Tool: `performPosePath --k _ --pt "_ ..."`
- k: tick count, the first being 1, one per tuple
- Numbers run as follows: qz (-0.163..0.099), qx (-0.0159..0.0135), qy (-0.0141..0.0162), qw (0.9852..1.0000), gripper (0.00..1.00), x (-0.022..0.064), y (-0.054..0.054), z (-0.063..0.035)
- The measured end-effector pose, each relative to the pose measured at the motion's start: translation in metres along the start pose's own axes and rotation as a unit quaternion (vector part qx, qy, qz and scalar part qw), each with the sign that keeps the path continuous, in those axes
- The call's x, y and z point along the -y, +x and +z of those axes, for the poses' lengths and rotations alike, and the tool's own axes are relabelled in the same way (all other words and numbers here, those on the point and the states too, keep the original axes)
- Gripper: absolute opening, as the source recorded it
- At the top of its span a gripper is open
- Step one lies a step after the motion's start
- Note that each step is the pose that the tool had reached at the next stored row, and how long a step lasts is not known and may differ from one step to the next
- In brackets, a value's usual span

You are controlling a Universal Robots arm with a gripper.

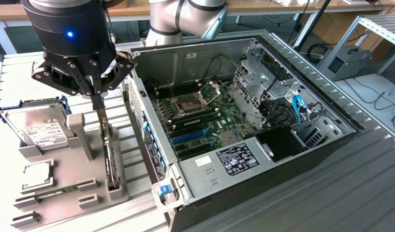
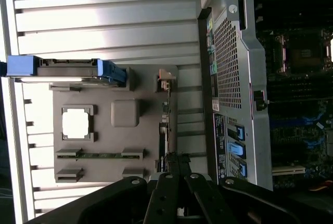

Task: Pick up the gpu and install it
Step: 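Reach for the gpu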

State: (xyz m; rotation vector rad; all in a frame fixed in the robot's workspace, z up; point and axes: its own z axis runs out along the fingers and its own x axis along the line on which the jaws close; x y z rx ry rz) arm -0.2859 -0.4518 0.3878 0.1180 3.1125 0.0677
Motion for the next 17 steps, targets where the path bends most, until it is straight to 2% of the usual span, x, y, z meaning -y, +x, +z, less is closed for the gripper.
performPosePath --k 17 --pt "0.000 0.0000 0.0000 1.0000 0.11 0.0045 -0.0003 0.0003"
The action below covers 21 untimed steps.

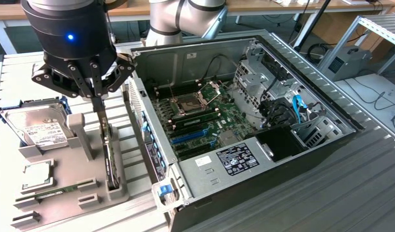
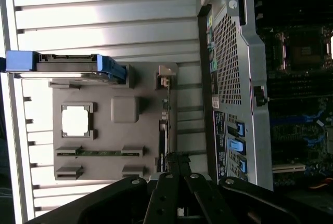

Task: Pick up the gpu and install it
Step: 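Reach for the gpu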

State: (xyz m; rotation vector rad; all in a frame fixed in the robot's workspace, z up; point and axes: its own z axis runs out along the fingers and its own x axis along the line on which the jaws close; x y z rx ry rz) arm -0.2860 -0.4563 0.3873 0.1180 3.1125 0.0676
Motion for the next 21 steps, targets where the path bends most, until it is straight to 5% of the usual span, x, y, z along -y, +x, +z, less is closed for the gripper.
performPosePath --k 21 --pt "0.000 0.0000 0.0000 1.0000 0.11 0.0061 -0.0004 0.0004"
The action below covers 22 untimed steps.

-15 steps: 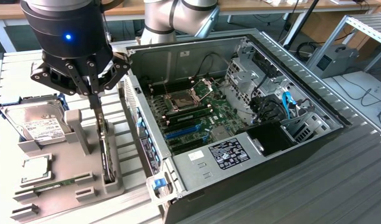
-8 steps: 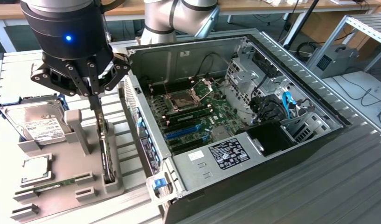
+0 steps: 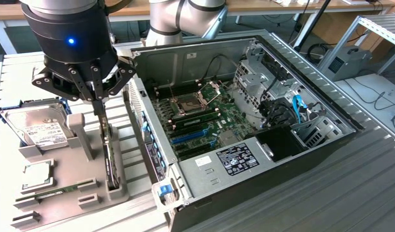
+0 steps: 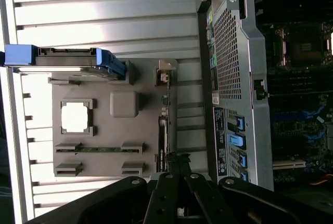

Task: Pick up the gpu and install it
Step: 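Reach for the gpu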

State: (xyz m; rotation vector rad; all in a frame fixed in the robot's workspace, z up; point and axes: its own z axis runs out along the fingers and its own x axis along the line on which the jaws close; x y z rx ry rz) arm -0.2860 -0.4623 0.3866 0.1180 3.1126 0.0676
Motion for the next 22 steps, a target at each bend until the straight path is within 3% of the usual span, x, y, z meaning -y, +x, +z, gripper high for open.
performPosePath --k 22 --pt "0.000 0.0000 0.0000 1.0000 0.11 0.0061 -0.0005 0.0005"
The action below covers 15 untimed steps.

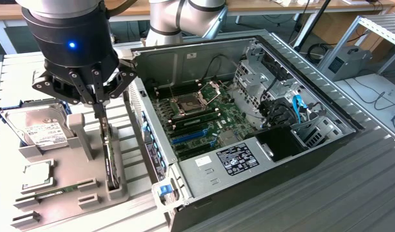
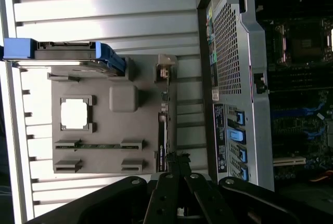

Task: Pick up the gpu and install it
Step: 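Reach for the gpu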

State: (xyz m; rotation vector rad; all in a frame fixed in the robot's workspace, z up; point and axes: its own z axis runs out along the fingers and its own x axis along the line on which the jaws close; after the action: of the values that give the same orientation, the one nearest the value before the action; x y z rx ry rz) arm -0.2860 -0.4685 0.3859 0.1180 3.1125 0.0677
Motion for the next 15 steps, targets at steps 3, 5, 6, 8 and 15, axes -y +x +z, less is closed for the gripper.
performPosePath --k 3,5,6,8,15 --pt "0.000 0.0000 0.0000 1.0000 0.11 0.0012 -0.0001 0.0000" --pt "0.000 0.0000 0.0000 1.0000 0.11 0.0023 -0.0001 0.0001" --pt "0.000 0.0000 0.0000 1.0000 0.11 0.0026 -0.0002 0.0002" --pt "0.000 0.0000 0.0000 1.0000 0.11 0.0034 -0.0002 0.0002" --pt "0.000 0.0000 0.0000 1.0000 0.11 0.0081 -0.0005 0.0003"
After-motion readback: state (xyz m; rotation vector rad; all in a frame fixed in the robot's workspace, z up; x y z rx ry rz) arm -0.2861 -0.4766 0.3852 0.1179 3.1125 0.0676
